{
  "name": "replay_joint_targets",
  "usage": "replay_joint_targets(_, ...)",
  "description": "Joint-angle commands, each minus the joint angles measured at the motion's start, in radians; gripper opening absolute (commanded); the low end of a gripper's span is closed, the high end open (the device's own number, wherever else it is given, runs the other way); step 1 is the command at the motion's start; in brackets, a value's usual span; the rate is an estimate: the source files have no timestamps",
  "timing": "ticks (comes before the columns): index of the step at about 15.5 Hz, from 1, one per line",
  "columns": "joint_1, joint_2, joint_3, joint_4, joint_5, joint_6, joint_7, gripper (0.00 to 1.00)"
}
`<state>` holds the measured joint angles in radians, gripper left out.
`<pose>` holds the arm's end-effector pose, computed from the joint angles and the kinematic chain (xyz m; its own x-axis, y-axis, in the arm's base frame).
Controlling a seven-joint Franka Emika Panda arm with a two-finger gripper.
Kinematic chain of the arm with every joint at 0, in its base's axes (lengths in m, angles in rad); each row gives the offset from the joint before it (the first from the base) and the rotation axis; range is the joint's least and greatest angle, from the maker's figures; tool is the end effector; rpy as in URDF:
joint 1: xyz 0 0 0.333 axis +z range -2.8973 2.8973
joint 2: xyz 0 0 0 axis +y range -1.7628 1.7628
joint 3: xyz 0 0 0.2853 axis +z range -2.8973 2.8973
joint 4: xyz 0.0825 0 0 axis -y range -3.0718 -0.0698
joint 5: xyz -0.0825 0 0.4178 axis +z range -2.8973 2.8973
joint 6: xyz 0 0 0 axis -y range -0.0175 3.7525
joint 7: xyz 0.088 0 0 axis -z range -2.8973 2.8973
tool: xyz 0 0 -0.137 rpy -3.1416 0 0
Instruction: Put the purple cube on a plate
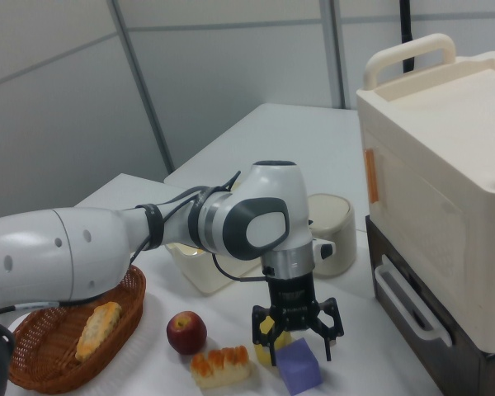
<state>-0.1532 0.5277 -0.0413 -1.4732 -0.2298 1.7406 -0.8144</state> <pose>0.6628 -0.1555 0.2874 0.7190 0.6033 -0.3450 0.6327 -0.7737 -0.0344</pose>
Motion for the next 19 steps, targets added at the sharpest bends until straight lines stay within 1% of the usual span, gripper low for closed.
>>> replay_joint_targets(1,0.012,0.008,0.001,-0.018,-0.020,0.050,-0.017,1.00)
replay_joint_targets(2,0.012,0.008,0.004,-0.018,-0.020,0.050,-0.019,0.97)
replay_joint_targets(4,0.017,0.009,0.008,-0.025,-0.020,0.050,-0.019,0.85)
replay_joint_targets(5,0.021,0.008,0.009,-0.029,-0.020,0.048,-0.019,0.81)
replay_joint_targets(7,0.030,0.006,0.009,-0.029,-0.020,0.040,-0.020,0.67)
replay_joint_targets(8,0.032,0.005,0.009,-0.029,-0.020,0.037,-0.019,0.56)
replay_joint_targets(9,0.031,0.002,0.009,-0.029,-0.020,0.036,-0.019,0.50)
replay_joint_targets(10,0.030,-0.005,0.008,-0.026,-0.020,0.034,-0.014,0.41)
replay_joint_targets(11,0.029,-0.012,0.008,-0.022,-0.020,0.022,-0.008,0.36)
replay_joint_targets(12,0.026,-0.024,0.001,-0.019,-0.020,0.004,-0.008,0.33)
replay_joint_targets(16,-0.009,-0.095,-0.009,-0.016,-0.028,-0.091,-0.014,0.33)
replay_joint_targets(17,-0.015,-0.103,-0.014,-0.016,-0.042,-0.117,-0.011,0.33)
replay_joint_targets(19,-0.016,-0.103,-0.037,-0.003,-0.097,-0.168,-0.012,0.31)
